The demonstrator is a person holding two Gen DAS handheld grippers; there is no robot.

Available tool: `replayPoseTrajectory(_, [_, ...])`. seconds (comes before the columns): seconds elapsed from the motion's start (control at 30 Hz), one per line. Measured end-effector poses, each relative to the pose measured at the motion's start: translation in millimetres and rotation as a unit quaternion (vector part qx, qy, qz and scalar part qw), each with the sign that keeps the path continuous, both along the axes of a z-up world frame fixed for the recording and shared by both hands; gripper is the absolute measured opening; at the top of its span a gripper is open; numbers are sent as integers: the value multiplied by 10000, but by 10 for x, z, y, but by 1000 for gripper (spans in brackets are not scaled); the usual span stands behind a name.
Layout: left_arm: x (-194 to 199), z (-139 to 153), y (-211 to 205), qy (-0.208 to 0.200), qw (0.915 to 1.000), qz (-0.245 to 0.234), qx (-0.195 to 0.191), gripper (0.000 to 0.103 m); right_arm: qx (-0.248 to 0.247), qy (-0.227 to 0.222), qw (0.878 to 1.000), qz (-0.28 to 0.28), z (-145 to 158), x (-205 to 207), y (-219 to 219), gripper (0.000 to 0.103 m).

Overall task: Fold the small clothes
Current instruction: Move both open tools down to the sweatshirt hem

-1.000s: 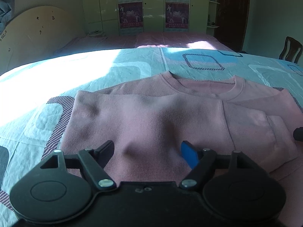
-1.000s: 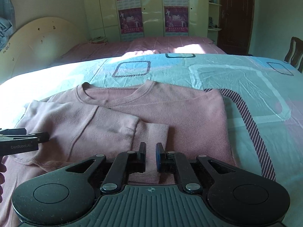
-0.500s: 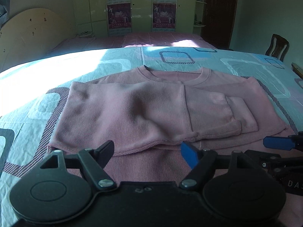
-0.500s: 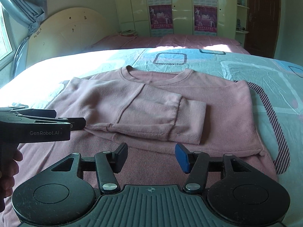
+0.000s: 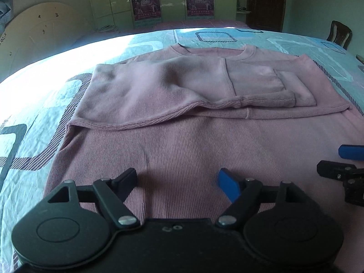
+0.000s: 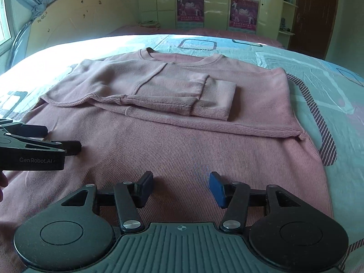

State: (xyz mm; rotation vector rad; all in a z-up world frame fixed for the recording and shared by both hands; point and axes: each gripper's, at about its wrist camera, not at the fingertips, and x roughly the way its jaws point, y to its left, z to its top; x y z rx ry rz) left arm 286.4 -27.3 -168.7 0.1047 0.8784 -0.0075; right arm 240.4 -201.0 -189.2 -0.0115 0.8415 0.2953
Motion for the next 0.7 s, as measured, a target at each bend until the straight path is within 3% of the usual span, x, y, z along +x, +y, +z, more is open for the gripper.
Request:
replayPoseTrajectory(0.2, [-258,30,201,-16,10000,-5,-30,80,-78,25,9991,-415,29,-242,-142,54])
replayPoseTrajectory(0.33, [-497,158,272,-172,9998,-110,-80,74,269,-72,9977,-613,191,-484,-142,54])
replayPoseTrajectory(0.53, [-885,254,290,-165,9983,-443,-349,74,184,-115,9995,-245,291,-846,209,54])
replayPoseTrajectory(0.7, [-1171,87,374,29,9982,-573,-166,75,-29,90,9994,-318,169,-1096,237,54])
